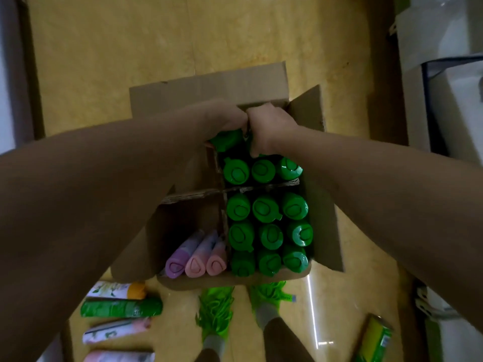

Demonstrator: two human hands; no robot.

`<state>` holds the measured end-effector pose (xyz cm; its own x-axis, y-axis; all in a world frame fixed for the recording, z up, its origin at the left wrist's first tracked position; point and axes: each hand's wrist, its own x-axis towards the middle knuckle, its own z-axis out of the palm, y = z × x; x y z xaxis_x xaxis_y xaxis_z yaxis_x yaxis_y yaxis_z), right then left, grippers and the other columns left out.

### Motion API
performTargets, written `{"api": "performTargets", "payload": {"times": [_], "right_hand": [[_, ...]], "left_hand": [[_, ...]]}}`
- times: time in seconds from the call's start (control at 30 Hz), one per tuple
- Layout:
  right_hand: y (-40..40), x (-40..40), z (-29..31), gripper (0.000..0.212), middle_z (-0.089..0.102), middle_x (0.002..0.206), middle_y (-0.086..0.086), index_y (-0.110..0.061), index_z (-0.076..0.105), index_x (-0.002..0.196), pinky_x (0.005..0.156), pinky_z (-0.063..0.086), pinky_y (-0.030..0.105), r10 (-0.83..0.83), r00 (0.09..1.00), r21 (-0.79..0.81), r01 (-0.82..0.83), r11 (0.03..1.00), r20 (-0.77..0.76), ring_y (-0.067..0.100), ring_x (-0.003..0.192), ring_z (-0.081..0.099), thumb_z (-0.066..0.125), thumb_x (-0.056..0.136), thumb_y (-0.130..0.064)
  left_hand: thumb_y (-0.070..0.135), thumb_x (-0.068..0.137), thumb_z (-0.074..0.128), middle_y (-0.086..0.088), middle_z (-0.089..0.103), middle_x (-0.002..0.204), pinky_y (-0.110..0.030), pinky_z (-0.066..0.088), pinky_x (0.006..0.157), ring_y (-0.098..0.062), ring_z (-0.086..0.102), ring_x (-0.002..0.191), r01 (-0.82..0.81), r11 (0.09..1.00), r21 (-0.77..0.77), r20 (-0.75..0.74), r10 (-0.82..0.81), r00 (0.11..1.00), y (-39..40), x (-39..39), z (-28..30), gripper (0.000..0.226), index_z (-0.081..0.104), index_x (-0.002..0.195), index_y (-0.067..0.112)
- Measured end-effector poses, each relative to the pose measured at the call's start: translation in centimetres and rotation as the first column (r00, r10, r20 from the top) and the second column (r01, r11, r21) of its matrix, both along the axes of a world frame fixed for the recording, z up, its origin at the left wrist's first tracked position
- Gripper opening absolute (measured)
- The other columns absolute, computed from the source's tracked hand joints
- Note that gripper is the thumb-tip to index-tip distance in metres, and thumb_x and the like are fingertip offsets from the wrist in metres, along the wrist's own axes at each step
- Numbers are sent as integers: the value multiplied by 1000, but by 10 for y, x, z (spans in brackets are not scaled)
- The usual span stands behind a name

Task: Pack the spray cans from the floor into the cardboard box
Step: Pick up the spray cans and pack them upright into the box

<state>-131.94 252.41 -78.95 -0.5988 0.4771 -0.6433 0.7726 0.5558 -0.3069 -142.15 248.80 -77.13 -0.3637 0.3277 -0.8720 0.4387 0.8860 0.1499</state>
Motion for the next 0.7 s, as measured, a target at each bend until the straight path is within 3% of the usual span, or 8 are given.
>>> {"api": "performTargets", "payload": {"times": [0.17,0.3,0.4,0.47,0.57,0.7], "right_hand": [[-4,-1,-24,27,48,78,1,-15,64,99,58,43,34,35,998,65,-32,997,-43,22,74,52,78,76,-14],[0,-5,-30,16,52,90,5,-13,61,96,63,42,37,64,996,83,-59,995,-62,24,78,50,71,84,-13],[8,-12,-35,18,53,89,7,-13,59,95,66,47,38,136,990,54,-134,989,-30,25,79,52,72,83,-12],[11,-17,-41,26,57,89,7,-14,61,97,65,50,36,177,984,29,-177,984,9,24,78,56,77,77,-11],[11,-19,-52,33,58,89,7,-13,62,104,69,55,36,226,973,-19,-226,974,53,24,81,59,80,76,-13],[13,-18,-56,36,62,92,6,-14,62,108,71,56,35,288,955,-83,-282,956,68,24,84,60,79,76,-16]], "left_hand": [[27,87,71,-9,57,92,-34,55,77,-25,60,87,97,993,60,-122,-89,988,1,-5,-21,30,53,104,10],[31,79,80,-7,55,81,-33,53,62,-20,57,70,169,985,35,-122,-164,979,-1,-9,-33,38,56,100,10],[35,69,87,-6,59,88,-30,45,51,-19,55,70,255,967,5,-100,-253,962,-1,-10,-41,48,62,103,12],[37,64,89,-7,62,99,-32,50,57,-21,59,79,278,961,-8,-64,-278,959,-2,-10,-47,59,63,111,13],[40,62,89,-11,60,117,-41,53,88,-29,59,105,339,940,-20,-41,-340,940,-7,-8,-56,75,59,126,13],[37,63,90,-6,59,112,-35,51,72,-25,59,99,302,953,-9,44,-302,952,-11,-16,-59,75,58,127,15]]}}
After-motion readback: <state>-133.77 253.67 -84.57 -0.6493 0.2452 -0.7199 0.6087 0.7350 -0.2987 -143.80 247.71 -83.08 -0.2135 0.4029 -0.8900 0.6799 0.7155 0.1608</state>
